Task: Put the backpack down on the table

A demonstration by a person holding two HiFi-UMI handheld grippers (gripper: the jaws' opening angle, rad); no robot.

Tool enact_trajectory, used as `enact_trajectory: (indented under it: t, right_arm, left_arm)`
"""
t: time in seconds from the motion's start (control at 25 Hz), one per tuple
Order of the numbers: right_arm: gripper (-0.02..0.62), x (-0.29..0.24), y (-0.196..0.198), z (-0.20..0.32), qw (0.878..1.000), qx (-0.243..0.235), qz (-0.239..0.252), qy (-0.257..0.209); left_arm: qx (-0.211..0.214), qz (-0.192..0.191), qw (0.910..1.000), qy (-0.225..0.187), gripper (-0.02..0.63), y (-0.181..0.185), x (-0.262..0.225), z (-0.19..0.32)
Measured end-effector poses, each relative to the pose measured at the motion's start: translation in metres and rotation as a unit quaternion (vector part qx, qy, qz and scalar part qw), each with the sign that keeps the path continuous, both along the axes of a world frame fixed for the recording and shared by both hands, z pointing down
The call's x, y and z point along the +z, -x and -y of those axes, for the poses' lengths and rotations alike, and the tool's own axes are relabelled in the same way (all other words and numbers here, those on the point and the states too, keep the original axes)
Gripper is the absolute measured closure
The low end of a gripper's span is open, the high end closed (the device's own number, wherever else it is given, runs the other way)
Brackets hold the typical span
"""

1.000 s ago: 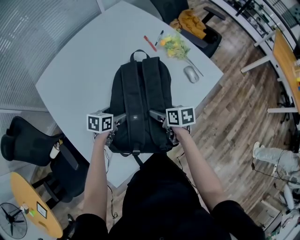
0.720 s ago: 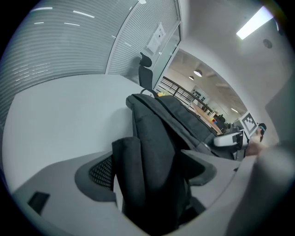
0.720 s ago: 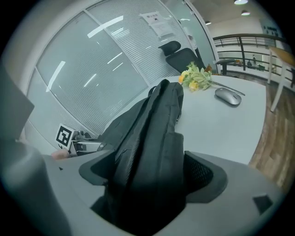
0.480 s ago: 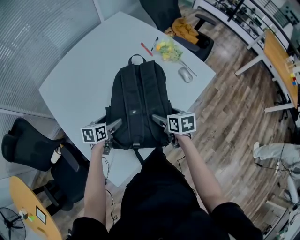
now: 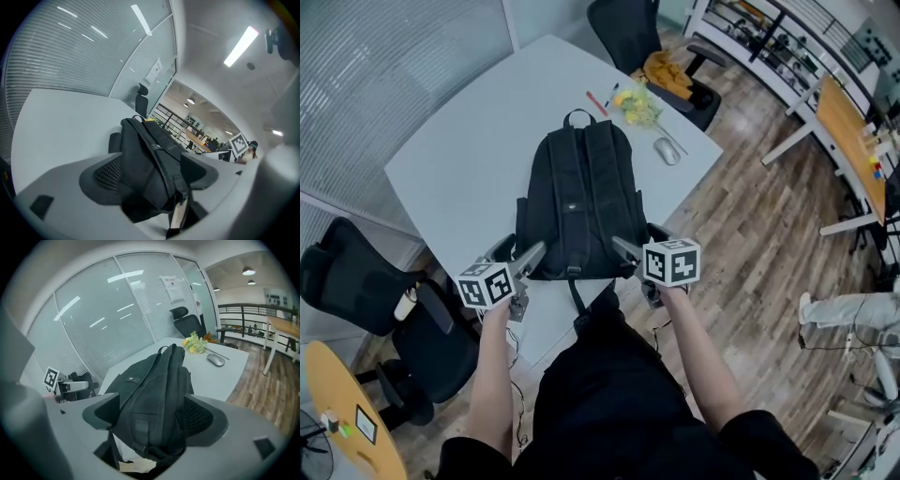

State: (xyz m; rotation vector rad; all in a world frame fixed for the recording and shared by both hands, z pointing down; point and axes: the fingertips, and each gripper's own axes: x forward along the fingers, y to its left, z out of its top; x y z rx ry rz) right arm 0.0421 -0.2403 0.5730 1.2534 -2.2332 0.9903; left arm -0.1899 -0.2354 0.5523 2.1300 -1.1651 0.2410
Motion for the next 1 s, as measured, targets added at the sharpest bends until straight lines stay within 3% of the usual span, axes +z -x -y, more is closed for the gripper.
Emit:
enact_trajectory:
  t: [0.24, 0.48, 0.8, 1.0]
  right_arm:
    - [0.195, -0.040, 0.008, -0.041, 0.999, -0.008, 0.005, -0.047]
    - [0.231, -0.081, 0.020, -0.066, 0.995, -0.014, 0.010, -0.097]
    - [0.328, -0.135, 0.023, -0.091, 0.983, -0.009, 0.009, -0.182]
    - [0.367, -0.156, 0.021, -0.110, 0.977, -0.003, 0.011, -0.214]
  left_arm:
    - [0.026, -0.029, 0.9978, -0.053, 0.277, -0.033, -0.043, -0.036]
    - [0.031, -0.073, 0.9899, -0.117, 0.337, -0.050, -0.103, -0.061]
    - [0.077, -0.026, 0.9784, -0.190, 0.423, -0.067, -0.144, -0.087]
    - [0.087, -0.022, 0.9767, -0.195, 0.451, -0.080, -0.152, -0.104]
